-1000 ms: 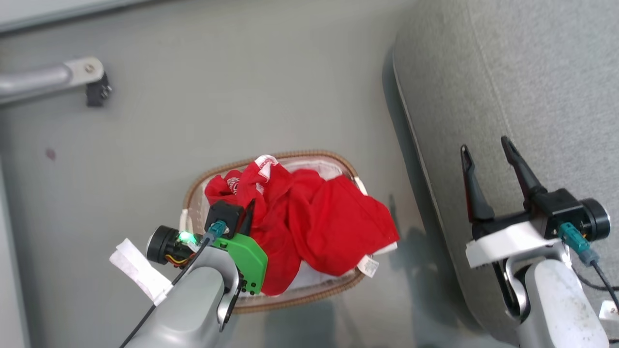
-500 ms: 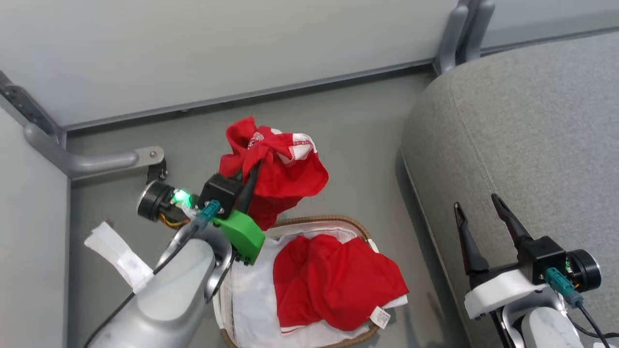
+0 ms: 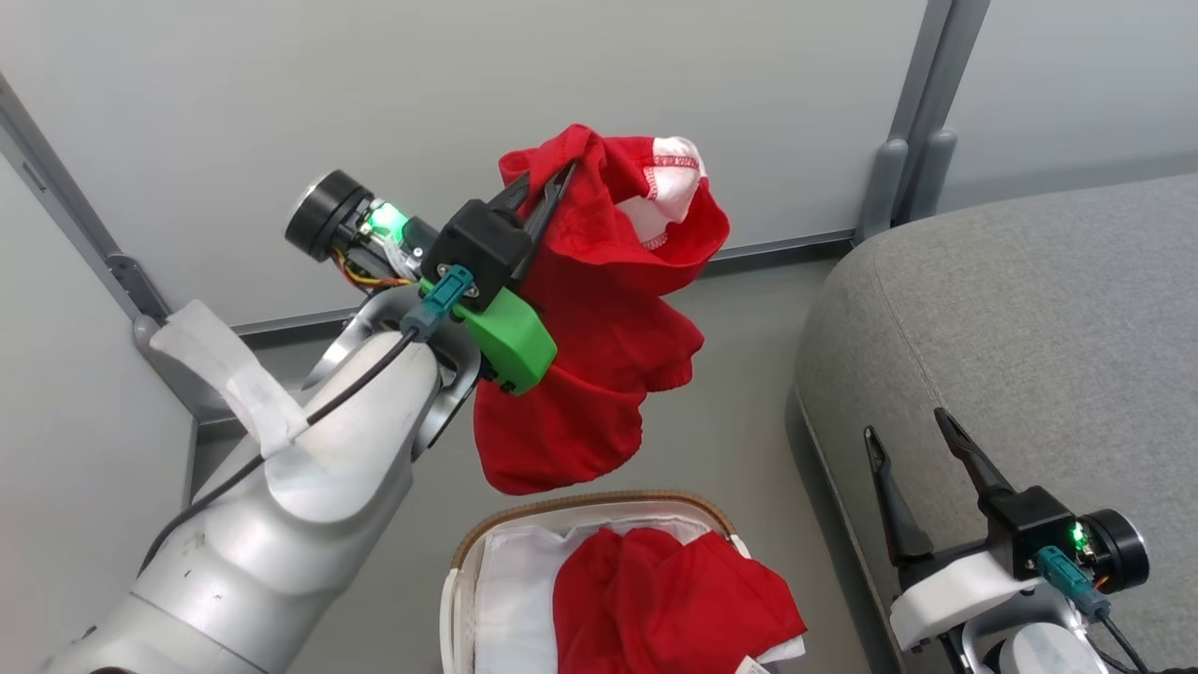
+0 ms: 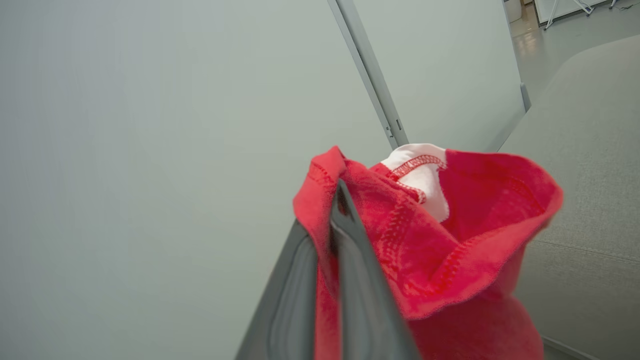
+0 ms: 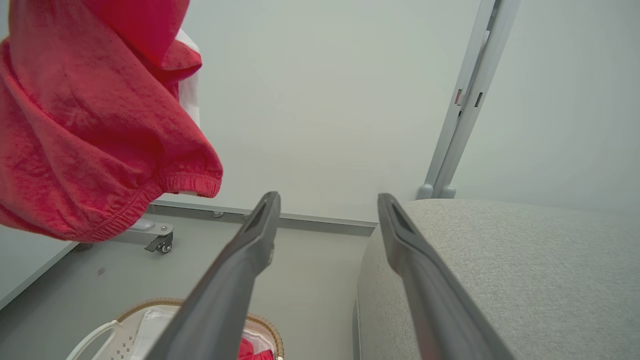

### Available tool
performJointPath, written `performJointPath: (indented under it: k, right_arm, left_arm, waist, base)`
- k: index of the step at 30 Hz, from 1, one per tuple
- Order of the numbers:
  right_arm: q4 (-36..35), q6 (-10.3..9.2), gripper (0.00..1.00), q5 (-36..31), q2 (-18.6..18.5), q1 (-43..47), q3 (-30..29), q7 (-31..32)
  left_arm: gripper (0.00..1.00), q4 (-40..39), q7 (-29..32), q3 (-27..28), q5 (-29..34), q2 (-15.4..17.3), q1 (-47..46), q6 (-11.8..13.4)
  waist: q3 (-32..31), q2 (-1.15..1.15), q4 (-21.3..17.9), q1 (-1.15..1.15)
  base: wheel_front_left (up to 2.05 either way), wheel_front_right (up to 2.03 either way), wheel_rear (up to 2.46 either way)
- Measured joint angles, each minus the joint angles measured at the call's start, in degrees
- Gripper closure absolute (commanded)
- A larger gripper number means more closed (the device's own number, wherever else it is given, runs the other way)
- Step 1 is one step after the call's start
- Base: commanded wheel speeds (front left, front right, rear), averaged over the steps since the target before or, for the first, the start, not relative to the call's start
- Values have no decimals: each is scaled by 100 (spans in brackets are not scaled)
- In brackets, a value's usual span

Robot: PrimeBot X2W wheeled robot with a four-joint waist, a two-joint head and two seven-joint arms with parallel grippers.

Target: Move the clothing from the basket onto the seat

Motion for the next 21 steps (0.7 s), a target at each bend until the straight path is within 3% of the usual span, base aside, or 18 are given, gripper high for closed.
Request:
performJointPath:
  k: [6,13,21]
  right_arm:
    - [75,0,0,-163,0,-107,247,0]
    - [312,0,0,-509,-1,-822,790,0]
    - [1324,1,0,-839,2,-1671,1194,-4]
  left_arm:
    - [100,-291,123,-81,47,-7,-388,-71]
    - [100,-409,211,-111,37,-48,-568,-100]
    - [100,-478,190,-280,-12,-210,-592,-105]
  waist:
    - [-105,0,102,0]
    - [-108,0,144,0]
    - [-89,0,205,0]
  base:
    - [0,0,0]
    - [0,0,0]
    - [0,0,0]
